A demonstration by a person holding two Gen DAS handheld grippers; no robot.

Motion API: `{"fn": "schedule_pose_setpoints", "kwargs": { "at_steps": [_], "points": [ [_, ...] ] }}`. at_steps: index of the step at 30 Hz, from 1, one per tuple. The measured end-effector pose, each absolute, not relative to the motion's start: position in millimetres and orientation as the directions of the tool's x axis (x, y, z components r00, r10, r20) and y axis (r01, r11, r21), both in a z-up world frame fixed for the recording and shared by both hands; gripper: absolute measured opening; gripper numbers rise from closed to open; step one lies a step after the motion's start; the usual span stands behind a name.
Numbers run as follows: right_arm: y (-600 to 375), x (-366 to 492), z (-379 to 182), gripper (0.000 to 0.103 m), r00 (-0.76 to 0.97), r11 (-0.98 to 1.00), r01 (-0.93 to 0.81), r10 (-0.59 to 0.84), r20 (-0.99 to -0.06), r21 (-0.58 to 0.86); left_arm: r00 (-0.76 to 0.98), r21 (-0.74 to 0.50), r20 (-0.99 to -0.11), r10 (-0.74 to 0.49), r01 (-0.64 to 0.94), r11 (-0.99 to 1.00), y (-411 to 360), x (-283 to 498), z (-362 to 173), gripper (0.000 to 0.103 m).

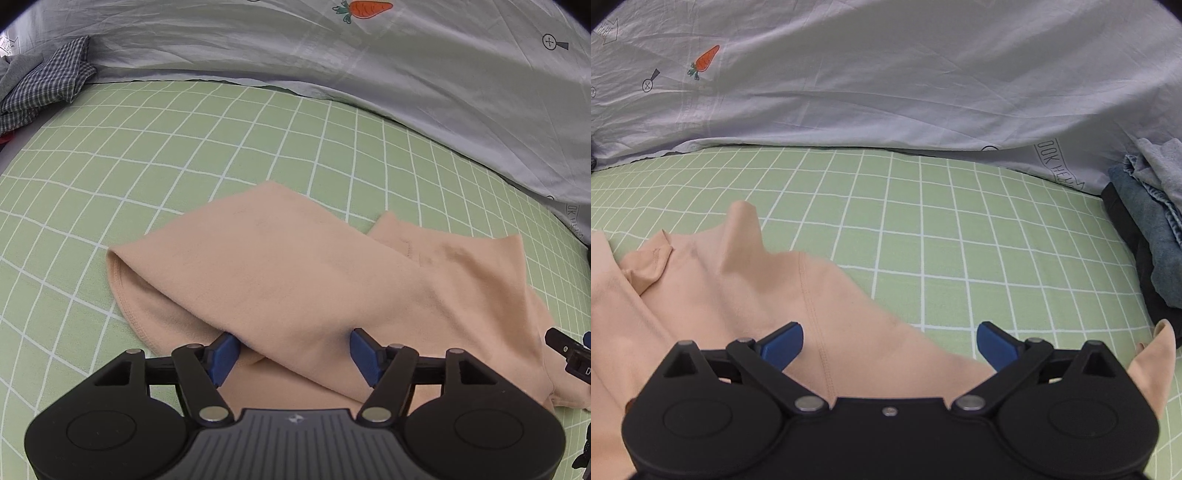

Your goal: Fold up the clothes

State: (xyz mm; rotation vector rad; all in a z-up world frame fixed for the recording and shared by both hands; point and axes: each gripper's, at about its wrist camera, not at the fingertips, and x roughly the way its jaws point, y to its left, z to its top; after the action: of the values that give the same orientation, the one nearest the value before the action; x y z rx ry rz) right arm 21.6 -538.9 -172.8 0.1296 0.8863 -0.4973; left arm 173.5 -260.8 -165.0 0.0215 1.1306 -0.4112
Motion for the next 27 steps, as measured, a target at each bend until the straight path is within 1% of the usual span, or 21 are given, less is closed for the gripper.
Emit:
{"fn": "schedule_pose_setpoints", "kwargs": {
  "at_steps": [2, 3, 4, 5, 6, 7, 9, 11, 13, 15, 16, 17, 19, 20, 21, 22, 23, 24, 26, 27],
  "points": [
    [-542.1, 29.7, -178.9, 0.101, 0.515, 0.879, 0.467, -0.358, -0.779, -0.095, 0.361, -0.203, -0.879, -0.311, 0.306, 0.93, -260.6, 177.3, -165.8, 0.063],
    [-543.9, 32.4, -181.0, 0.1, 0.506, 0.874, 0.476, -0.361, -0.783, -0.095, 0.368, -0.203, -0.878, -0.307, 0.295, 0.934, -260.4, 178.6, -165.7, 0.053],
    [-545.9, 34.4, -182.7, 0.1, 0.498, 0.869, 0.486, -0.364, -0.787, -0.094, 0.371, -0.204, -0.877, -0.306, 0.291, 0.935, -260.4, 180.0, -165.1, 0.039],
    [-547.9, 36.3, -184.3, 0.1, 0.49, 0.863, 0.496, -0.367, -0.79, -0.093, 0.375, -0.208, -0.875, -0.308, 0.284, 0.936, -260.7, 182.2, -163.9, 0.03],
    [-549.3, 37.3, -186.0, 0.1, 0.484, 0.861, 0.5, -0.366, -0.795, -0.092, 0.377, -0.223, -0.87, -0.318, 0.275, 0.935, -260.0, 185.0, -162.0, 0.014],
    [-549.9, 37.6, -188.0, 0.099, 0.476, 0.859, 0.503, -0.368, -0.799, -0.095, 0.376, -0.235, -0.868, -0.324, 0.262, 0.936, -258.0, 187.9, -159.2, 0.01],
    [-550.5, 34.9, -190.6, 0.1, 0.478, 0.854, 0.513, -0.371, -0.796, -0.09, 0.377, -0.263, -0.863, -0.336, 0.234, 0.936, -252.3, 194.7, -149.0, 0.008],
    [-552.1, 31.1, -192.7, 0.1, 0.487, 0.85, 0.523, -0.36, -0.796, -0.064, 0.407, -0.281, -0.845, -0.347, 0.213, 0.936, -242.6, 203.1, -133.0, 0.007],
    [-553.6, 27.3, -194.6, 0.102, 0.495, 0.844, 0.535, -0.351, -0.795, -0.04, 0.473, -0.292, -0.813, -0.34, 0.173, 0.941, -224.8, 212.2, -112.6, 0.007],
    [-553.1, 26.4, -195.1, 0.102, 0.494, 0.838, 0.545, -0.356, -0.793, -0.036, 0.545, -0.292, -0.782, -0.302, 0.106, 0.95, -200.3, 225.5, -93.9, 0.007],
    [-552.8, 25.9, -195.4, 0.103, 0.494, 0.834, 0.55, -0.358, -0.792, -0.034, 0.586, -0.277, -0.767, -0.261, 0.065, 0.959, -184.7, 232.8, -84.8, 0.007],
    [-552.5, 25.5, -195.6, 0.103, 0.494, 0.831, 0.555, -0.361, -0.791, -0.033, 0.64, -0.239, -0.745, -0.186, 0.005, 0.971, -164.1, 242.8, -74.8, 0.007],
    [-549.5, 26.9, -195.0, 0.103, 0.492, 0.835, 0.548, -0.375, -0.786, -0.055, 0.685, -0.157, -0.728, -0.028, -0.127, 0.979, -128.4, 258.5, -65.2, 0.007],
    [-549.3, 26.9, -194.8, 0.103, 0.493, 0.836, 0.546, -0.376, -0.784, -0.057, 0.678, -0.145, -0.734, 0.039, -0.213, 0.966, -107.1, 265.7, -63.6, 0.007],
    [-549.1, 27.0, -194.5, 0.103, 0.495, 0.837, 0.544, -0.377, -0.783, -0.059, 0.66, -0.163, -0.747, 0.081, -0.3, 0.94, -84.3, 270.0, -65.0, 0.006],
    [-549.7, 26.8, -194.2, 0.103, 0.495, 0.836, 0.546, -0.372, -0.785, -0.051, 0.632, -0.174, -0.766, 0.12, -0.383, 0.907, -64.2, 272.5, -67.9, 0.008],
    [-550.5, 26.9, -194.0, 0.103, 0.495, 0.835, 0.549, -0.365, -0.788, -0.041, 0.596, -0.183, -0.792, 0.133, -0.44, 0.879, -49.6, 271.9, -74.1, 0.008],
    [-550.7, 26.9, -193.9, 0.103, 0.495, 0.834, 0.551, -0.359, -0.791, -0.034, 0.557, -0.188, -0.818, 0.141, -0.492, 0.85, -35.6, 271.0, -80.7, 0.009],
    [-548.3, 27.5, -193.5, 0.103, 0.491, 0.832, 0.553, -0.369, -0.789, -0.045, 0.536, -0.231, -0.839, 0.094, -0.507, 0.83, -25.3, 260.1, -93.0, 0.017],
    [-546.7, 28.7, -192.9, 0.103, 0.487, 0.834, 0.549, -0.376, -0.788, -0.058, 0.542, -0.226, -0.835, 0.094, -0.494, 0.84, -29.4, 255.2, -95.5, 0.026]
  ]
}}
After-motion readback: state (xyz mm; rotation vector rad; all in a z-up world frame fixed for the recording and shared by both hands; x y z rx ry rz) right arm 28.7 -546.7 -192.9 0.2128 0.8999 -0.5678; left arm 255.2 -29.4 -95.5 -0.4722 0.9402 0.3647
